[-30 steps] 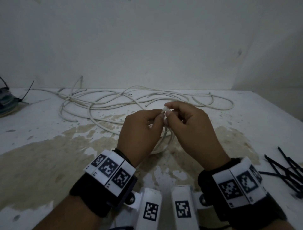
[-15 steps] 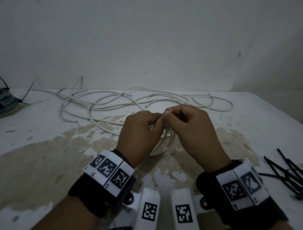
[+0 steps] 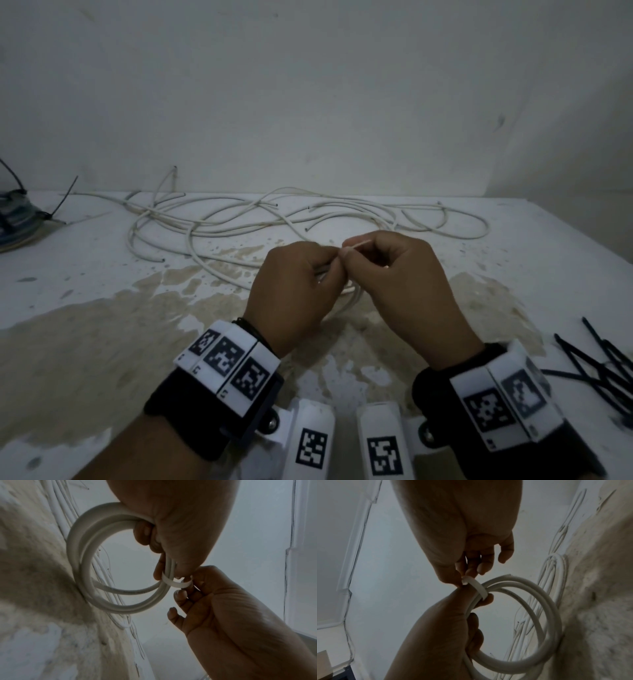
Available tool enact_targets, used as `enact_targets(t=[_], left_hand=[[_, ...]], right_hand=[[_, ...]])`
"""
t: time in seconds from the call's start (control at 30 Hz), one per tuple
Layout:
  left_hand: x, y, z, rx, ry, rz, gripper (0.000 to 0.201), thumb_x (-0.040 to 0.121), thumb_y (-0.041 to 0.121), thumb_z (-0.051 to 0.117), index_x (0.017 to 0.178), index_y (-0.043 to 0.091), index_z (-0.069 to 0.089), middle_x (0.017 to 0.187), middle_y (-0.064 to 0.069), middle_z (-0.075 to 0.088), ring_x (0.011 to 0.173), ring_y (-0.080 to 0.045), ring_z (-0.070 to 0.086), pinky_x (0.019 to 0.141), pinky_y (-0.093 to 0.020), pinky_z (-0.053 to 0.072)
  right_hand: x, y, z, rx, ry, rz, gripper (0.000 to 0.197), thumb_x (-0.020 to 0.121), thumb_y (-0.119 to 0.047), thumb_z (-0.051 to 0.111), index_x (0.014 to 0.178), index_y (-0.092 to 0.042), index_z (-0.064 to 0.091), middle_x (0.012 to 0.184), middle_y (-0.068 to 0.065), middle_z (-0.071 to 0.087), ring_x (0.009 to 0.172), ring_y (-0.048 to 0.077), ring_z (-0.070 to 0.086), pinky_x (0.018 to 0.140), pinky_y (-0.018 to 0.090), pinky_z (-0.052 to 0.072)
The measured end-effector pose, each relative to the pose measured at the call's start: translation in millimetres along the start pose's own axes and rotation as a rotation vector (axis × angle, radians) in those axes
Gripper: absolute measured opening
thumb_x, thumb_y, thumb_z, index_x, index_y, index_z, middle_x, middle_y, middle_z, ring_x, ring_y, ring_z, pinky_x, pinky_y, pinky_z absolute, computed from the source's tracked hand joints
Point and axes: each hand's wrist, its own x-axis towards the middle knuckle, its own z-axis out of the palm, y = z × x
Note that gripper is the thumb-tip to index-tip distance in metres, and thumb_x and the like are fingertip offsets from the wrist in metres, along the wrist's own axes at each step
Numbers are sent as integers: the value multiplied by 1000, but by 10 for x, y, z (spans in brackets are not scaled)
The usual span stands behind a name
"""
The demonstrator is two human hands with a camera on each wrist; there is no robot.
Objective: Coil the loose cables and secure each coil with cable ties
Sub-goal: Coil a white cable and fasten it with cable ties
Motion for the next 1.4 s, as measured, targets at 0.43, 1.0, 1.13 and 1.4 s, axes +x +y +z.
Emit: enact_targets(t=[0.43,1.0,1.13,1.4], left_hand=[[-1,-10,-20,-2,-16,78,33,88,30,48,71,16,73,57,7,63,60,-8,56,53,-14,39],[-9,-40,-33,38,-84,203,34,90,27,43,84,12,73,70,4,68,70,-9,55,60,-12,39],[2,-34,-11,-95,-142,17,42,92,40,35,95,18,70,75,2,68,67,-12,60,62,-35,46],[5,77,-61,-328,-264,-225,15,94,48,47,102,39,56,82,3,68,73,-10,63,76,-39,52]], right_hand=[[28,41,-11,64,1,44,19,85,-8,63,70,-19,69,73,-10,69,67,-1,64,62,9,47],[48,75,-81,49,-4,99,21,82,-17,64,63,-17,72,74,-11,71,70,-1,64,62,12,49],[64,99,-84,25,43,29,22,86,-19,65,68,-31,72,78,-20,70,78,-5,65,69,8,47],[72,90,-126,-43,47,-97,16,85,-18,67,73,-26,73,74,-14,72,73,-1,66,68,13,48]])
